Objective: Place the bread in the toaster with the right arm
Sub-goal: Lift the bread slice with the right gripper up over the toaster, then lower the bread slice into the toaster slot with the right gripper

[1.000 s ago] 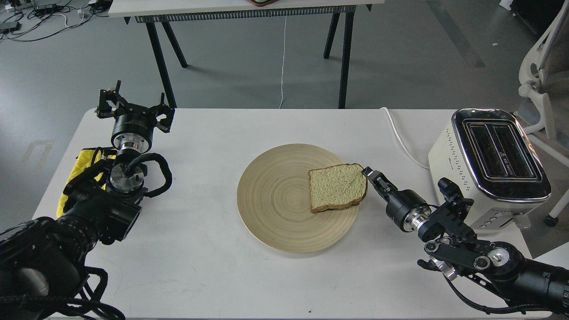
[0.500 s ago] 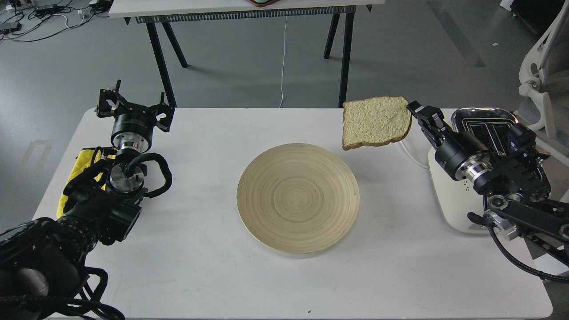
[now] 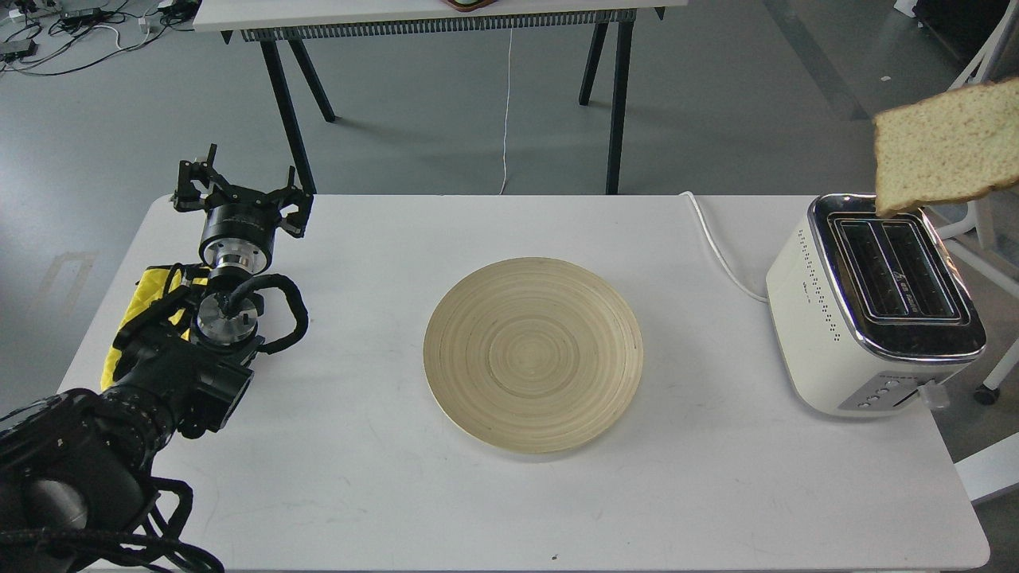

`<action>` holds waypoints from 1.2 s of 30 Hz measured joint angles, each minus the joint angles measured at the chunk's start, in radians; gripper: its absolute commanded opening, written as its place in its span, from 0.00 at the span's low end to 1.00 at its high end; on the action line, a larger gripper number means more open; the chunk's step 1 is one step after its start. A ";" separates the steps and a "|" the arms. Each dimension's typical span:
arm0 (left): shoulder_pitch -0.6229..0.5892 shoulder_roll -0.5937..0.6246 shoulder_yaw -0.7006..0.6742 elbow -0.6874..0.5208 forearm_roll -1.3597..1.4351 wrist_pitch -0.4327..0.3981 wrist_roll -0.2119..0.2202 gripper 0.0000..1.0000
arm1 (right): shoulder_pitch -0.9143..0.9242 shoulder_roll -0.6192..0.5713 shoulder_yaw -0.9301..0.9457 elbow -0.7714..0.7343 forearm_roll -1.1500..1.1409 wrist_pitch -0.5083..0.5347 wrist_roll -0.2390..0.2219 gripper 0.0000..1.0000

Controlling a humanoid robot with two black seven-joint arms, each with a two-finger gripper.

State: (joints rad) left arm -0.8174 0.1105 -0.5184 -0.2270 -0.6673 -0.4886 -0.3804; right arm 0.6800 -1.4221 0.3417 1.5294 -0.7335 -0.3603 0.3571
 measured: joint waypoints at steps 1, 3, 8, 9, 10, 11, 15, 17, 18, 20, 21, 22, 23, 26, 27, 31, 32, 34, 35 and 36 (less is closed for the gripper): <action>0.000 0.000 0.000 0.000 0.000 0.000 0.000 1.00 | 0.000 -0.016 -0.016 -0.001 0.000 0.000 0.010 0.00; 0.000 0.000 0.000 0.000 0.000 0.000 0.000 1.00 | -0.001 -0.033 -0.041 -0.001 0.000 0.000 0.025 0.00; 0.000 0.000 0.000 0.000 0.000 0.000 0.000 1.00 | -0.002 -0.041 -0.090 -0.001 0.000 -0.002 0.040 0.00; 0.000 0.000 0.000 0.000 0.000 0.000 0.000 1.00 | -0.002 -0.041 -0.095 -0.001 0.000 -0.003 0.040 0.00; 0.000 0.000 0.000 0.000 0.000 0.000 0.000 1.00 | -0.002 -0.041 -0.099 -0.001 0.000 -0.003 0.040 0.00; 0.000 0.000 0.000 0.000 0.000 0.000 0.000 1.00 | -0.002 -0.041 -0.103 -0.001 0.000 -0.003 0.040 0.00; 0.000 0.000 0.000 0.000 0.000 0.000 0.000 1.00 | -0.004 -0.036 -0.112 -0.002 0.000 -0.001 0.040 0.00; 0.000 0.000 0.000 0.000 0.000 0.000 0.000 1.00 | -0.005 -0.033 -0.120 -0.004 0.000 0.000 0.039 0.00; 0.000 0.000 0.000 0.000 0.000 0.000 0.000 1.00 | -0.005 -0.031 -0.126 -0.006 0.000 0.000 0.038 0.00; 0.000 0.000 0.000 0.000 0.000 0.000 0.000 1.00 | -0.005 -0.027 -0.135 -0.010 0.001 0.000 0.037 0.00; 0.000 0.000 0.000 0.000 0.000 0.000 0.000 1.00 | -0.006 -0.023 -0.139 -0.011 0.001 0.000 0.037 0.00; 0.000 0.000 0.000 0.000 0.000 0.000 0.000 1.00 | -0.006 -0.019 -0.142 -0.013 0.002 0.000 0.037 0.00; 0.000 0.000 0.000 0.000 0.000 0.000 0.000 1.00 | -0.006 -0.015 -0.147 -0.014 0.002 0.000 0.037 0.00; 0.000 0.000 0.000 0.000 0.000 0.000 0.000 1.00 | -0.007 0.004 -0.163 -0.022 0.002 0.000 0.037 0.00; 0.000 0.000 0.000 0.000 0.000 0.000 0.000 1.00 | -0.007 0.011 -0.166 -0.026 0.003 0.000 0.037 0.00; 0.000 0.000 0.000 0.000 0.000 0.000 0.000 1.00 | -0.011 0.044 -0.172 -0.032 0.006 -0.001 0.037 0.00; 0.000 0.000 0.000 0.000 0.000 0.000 0.000 1.00 | -0.015 0.051 -0.172 -0.033 0.007 -0.003 0.037 0.00; 0.000 0.000 0.000 0.000 0.000 0.000 0.000 1.00 | -0.024 0.068 -0.172 -0.041 0.008 -0.006 0.036 0.00; 0.000 0.000 0.000 0.000 0.000 0.000 0.000 1.00 | -0.026 0.076 -0.172 -0.047 0.009 -0.007 0.036 0.00; 0.000 0.000 0.000 0.000 0.000 0.000 0.000 1.00 | -0.028 0.085 -0.172 -0.053 0.009 -0.007 0.034 0.00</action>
State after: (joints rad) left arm -0.8175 0.1104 -0.5186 -0.2270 -0.6673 -0.4886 -0.3804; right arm 0.6523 -1.3375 0.1693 1.4762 -0.7243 -0.3678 0.3915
